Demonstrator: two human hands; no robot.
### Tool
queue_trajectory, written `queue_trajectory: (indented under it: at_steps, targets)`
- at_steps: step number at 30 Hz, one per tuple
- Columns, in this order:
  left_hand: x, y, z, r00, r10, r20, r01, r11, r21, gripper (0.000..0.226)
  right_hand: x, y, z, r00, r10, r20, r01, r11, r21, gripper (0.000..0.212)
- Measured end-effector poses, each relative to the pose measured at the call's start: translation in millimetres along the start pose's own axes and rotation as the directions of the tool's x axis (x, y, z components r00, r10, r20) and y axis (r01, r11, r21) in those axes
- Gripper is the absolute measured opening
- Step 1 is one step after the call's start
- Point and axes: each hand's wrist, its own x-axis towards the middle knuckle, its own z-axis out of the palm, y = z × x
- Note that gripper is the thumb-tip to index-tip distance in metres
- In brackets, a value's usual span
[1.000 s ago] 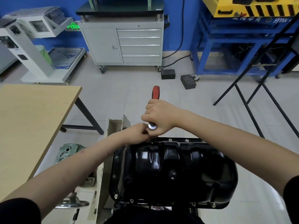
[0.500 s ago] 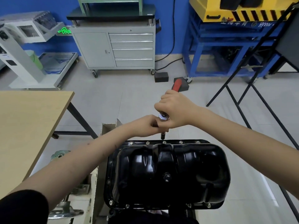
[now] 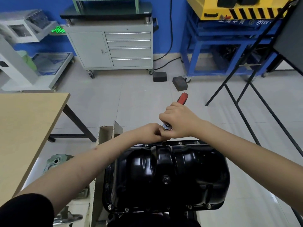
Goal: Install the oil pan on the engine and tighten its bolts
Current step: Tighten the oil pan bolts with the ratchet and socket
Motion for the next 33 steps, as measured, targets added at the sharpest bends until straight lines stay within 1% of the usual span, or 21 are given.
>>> queue_trajectory:
  at_steps: [4, 6, 8, 9, 11, 12, 13, 15, 16, 17, 18, 20, 22, 23, 24, 26, 28, 29, 30, 31, 33]
  targets:
    - [1.3, 1.7, -0.3, 0.999, 0.003, 0.044, -0.009, 0.988, 0.152, 0.024, -3.9, -1.5, -0.2, 0.999, 0.027, 0.039, -0.024, 0.997, -0.079, 0.040]
    - [1.0, 0.7, -1.4, 0.999, 0.010, 0.041, -0.017, 0.983, 0.181, 0.023, -7.9, -1.2, -3.4, 0.999, 0.047, 0.006, -0.045, 0.987, -0.152, 0.046]
    - [-0.1, -1.2, -1.0, 0.999, 0.042, 0.003, -0.042, 0.986, 0.164, 0.029, -8.8, -6.5, -10.4, 0.990, 0.126, -0.061, -0.137, 0.962, -0.237, 0.050]
    - [-1.0, -1.5, -0.5, 0.998, 0.055, -0.016, -0.052, 0.986, 0.156, 0.030, -9.5, -10.4, -11.8, 0.981, 0.185, -0.062, -0.195, 0.943, -0.270, 0.051]
    - [-2.1, 0.6, 0.8, 0.997, 0.074, -0.018, -0.069, 0.981, 0.180, 0.027, -10.0, -14.1, -12.4, 0.947, 0.319, 0.032, -0.300, 0.918, -0.260, 0.053]
    - [-1.3, 1.6, 1.5, 0.997, 0.080, -0.005, -0.078, 0.976, 0.201, 0.025, -10.6, -12.5, -12.7, 0.919, 0.371, 0.131, -0.336, 0.914, -0.228, 0.052]
    - [-0.6, 3.9, 1.7, 0.996, 0.087, 0.010, -0.087, 0.969, 0.231, 0.024, -10.7, -9.4, -14.2, 0.903, 0.371, 0.216, -0.338, 0.925, -0.176, 0.047]
    - [1.5, 8.5, 1.6, 0.995, 0.088, 0.050, -0.099, 0.950, 0.297, 0.024, -9.4, -3.9, -23.4, 0.879, 0.298, 0.371, -0.337, 0.940, 0.045, 0.035]
    - [3.4, 9.0, 2.2, 0.994, 0.084, 0.072, -0.102, 0.943, 0.317, 0.024, -8.8, -1.5, -28.0, 0.868, 0.244, 0.433, -0.326, 0.937, 0.127, 0.033]
    - [5.3, 8.9, 2.8, 0.993, 0.077, 0.089, -0.102, 0.940, 0.326, 0.026, -7.4, -0.2, -32.9, 0.854, 0.207, 0.477, -0.317, 0.934, 0.162, 0.034]
    - [6.2, 8.5, 3.3, 0.994, 0.062, 0.095, -0.090, 0.940, 0.329, 0.029, -6.1, 0.8, -35.3, 0.841, 0.203, 0.501, -0.312, 0.939, 0.144, 0.035]
    - [5.1, 8.8, 4.1, 0.996, 0.063, 0.071, -0.083, 0.940, 0.331, 0.032, -2.3, -0.1, -37.3, 0.833, 0.285, 0.474, -0.321, 0.947, -0.006, 0.033]
    - [2.6, 9.7, 3.7, 0.995, 0.102, -0.019, -0.092, 0.952, 0.291, 0.029, 1.9, -4.1, -35.8, 0.820, 0.417, 0.392, -0.362, 0.909, -0.208, 0.040]
    - [1.6, 11.0, 3.1, 0.990, 0.119, -0.075, -0.094, 0.957, 0.275, 0.029, 3.0, -6.4, -34.9, 0.808, 0.469, 0.358, -0.391, 0.880, -0.270, 0.042]
    - [1.3, 11.9, 2.8, 0.984, 0.135, -0.115, -0.099, 0.956, 0.275, 0.030, 3.2, -7.7, -34.1, 0.800, 0.499, 0.334, -0.416, 0.862, -0.290, 0.043]
    - [1.9, 12.0, 4.2, 0.979, 0.167, -0.116, -0.123, 0.941, 0.314, 0.030, 0.4, -8.2, -35.9, 0.805, 0.475, 0.355, -0.408, 0.878, -0.249, 0.041]
    - [1.2, 12.8, 5.2, 0.983, 0.172, -0.061, -0.141, 0.926, 0.350, 0.028, -3.0, -7.9, -41.3, 0.827, 0.357, 0.434, -0.339, 0.933, -0.120, 0.029]
    - [1.0, 13.7, 5.0, 0.984, 0.175, -0.029, -0.153, 0.924, 0.351, 0.027, -4.5, -7.9, -44.5, 0.823, 0.291, 0.489, -0.310, 0.950, -0.042, 0.023]
    - [1.7, 14.1, 4.7, 0.983, 0.185, 0.002, -0.175, 0.925, 0.337, 0.026, -5.0, -8.1, -47.3, 0.811, 0.238, 0.534, -0.289, 0.957, 0.014, 0.022]
    - [2.6, 13.9, 4.2, 0.979, 0.200, 0.028, -0.198, 0.928, 0.315, 0.023, -5.2, -8.8, -48.5, 0.805, 0.209, 0.556, -0.276, 0.961, 0.038, 0.026]
    - [1.9, 13.4, 2.8, 0.981, 0.187, 0.053, -0.194, 0.934, 0.300, 0.023, -3.4, -11.0, -46.4, 0.816, 0.228, 0.531, -0.262, 0.965, -0.011, 0.025]
